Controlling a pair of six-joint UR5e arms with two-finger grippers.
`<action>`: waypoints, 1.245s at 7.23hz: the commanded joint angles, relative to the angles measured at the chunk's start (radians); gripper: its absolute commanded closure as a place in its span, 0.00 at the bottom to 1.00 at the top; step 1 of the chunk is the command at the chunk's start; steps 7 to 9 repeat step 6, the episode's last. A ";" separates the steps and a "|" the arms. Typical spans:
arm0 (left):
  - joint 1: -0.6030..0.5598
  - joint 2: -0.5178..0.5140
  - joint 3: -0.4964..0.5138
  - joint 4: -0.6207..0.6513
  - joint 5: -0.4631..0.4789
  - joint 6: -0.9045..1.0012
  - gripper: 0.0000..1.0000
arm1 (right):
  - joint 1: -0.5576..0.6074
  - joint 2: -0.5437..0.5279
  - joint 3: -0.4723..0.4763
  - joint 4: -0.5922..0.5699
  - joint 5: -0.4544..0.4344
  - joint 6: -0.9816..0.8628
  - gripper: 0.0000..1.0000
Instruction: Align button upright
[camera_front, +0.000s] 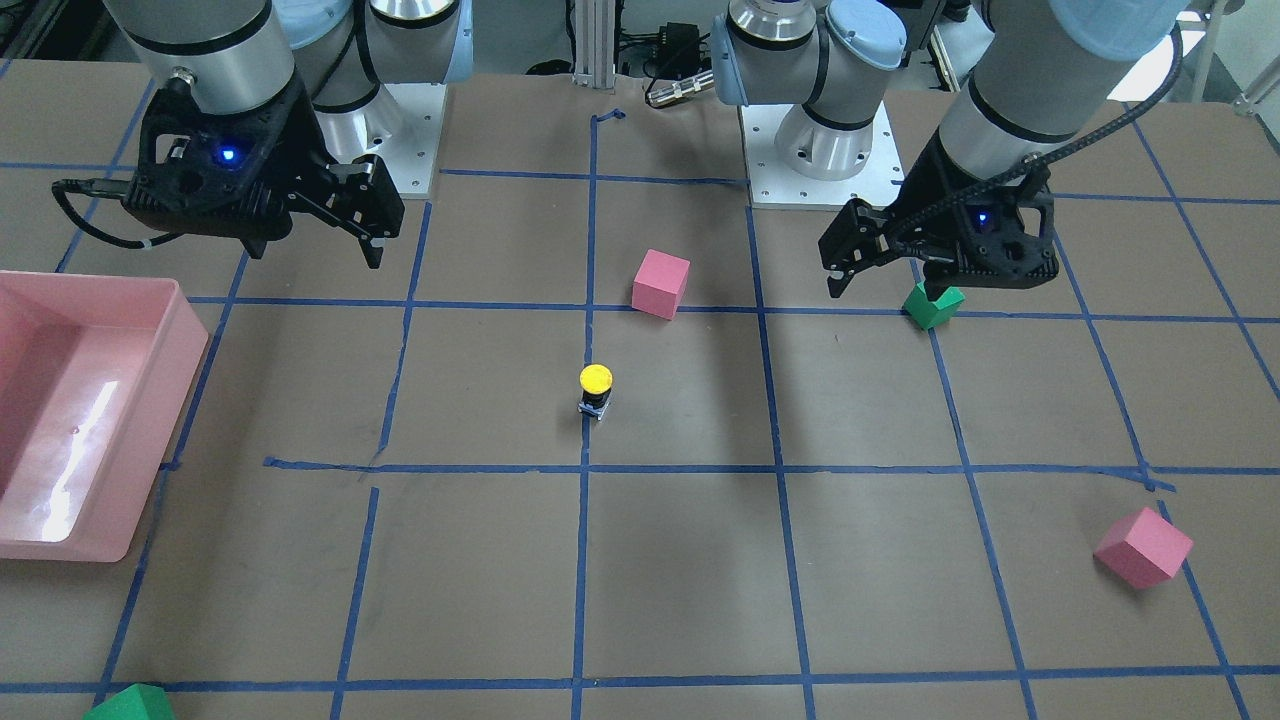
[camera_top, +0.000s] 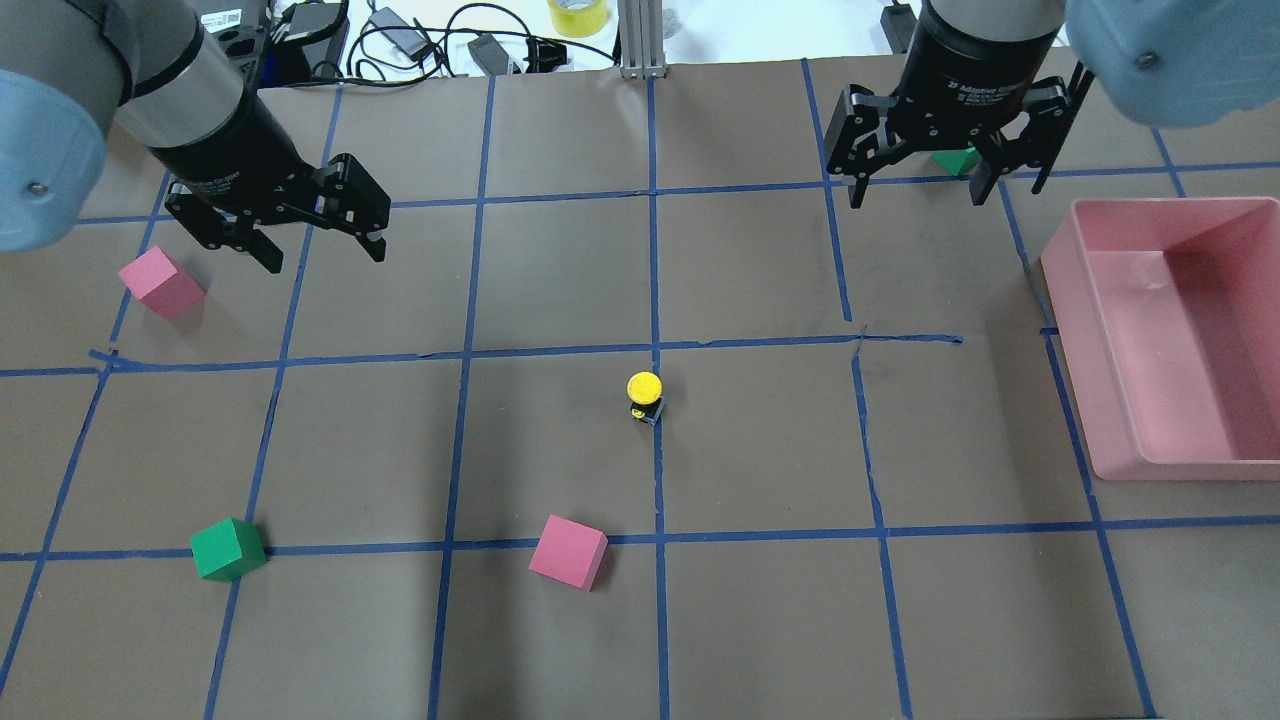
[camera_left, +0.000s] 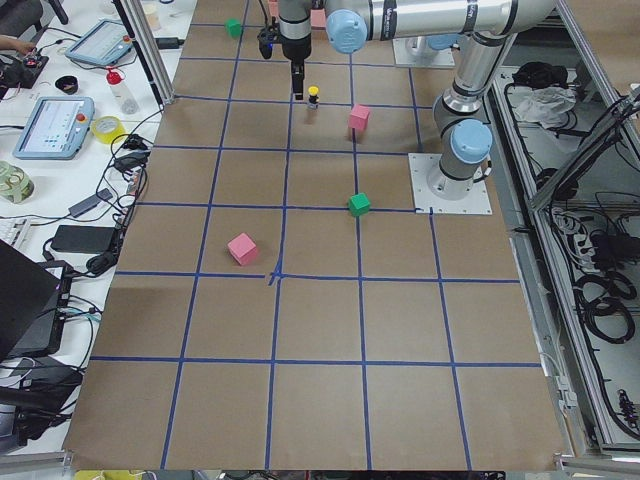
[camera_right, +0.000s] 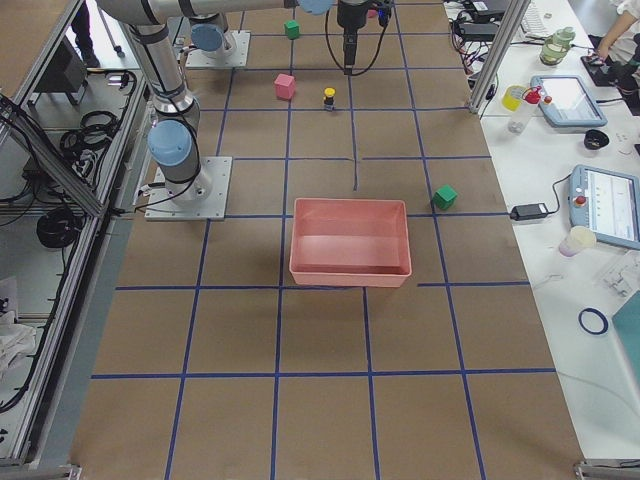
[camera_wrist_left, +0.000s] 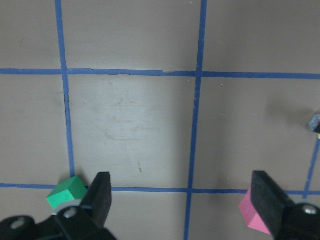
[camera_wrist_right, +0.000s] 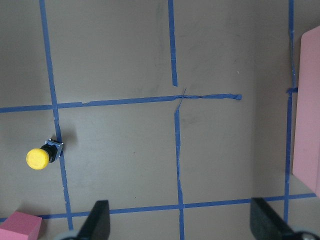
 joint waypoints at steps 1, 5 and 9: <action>0.002 0.022 -0.005 -0.004 0.069 0.010 0.00 | 0.001 0.001 0.001 0.000 0.000 -0.011 0.00; 0.011 0.023 -0.014 -0.004 0.075 0.010 0.00 | 0.001 0.004 0.001 0.000 -0.002 -0.012 0.00; 0.011 0.024 -0.017 -0.004 0.078 0.010 0.00 | 0.002 0.006 0.001 0.000 0.001 -0.009 0.00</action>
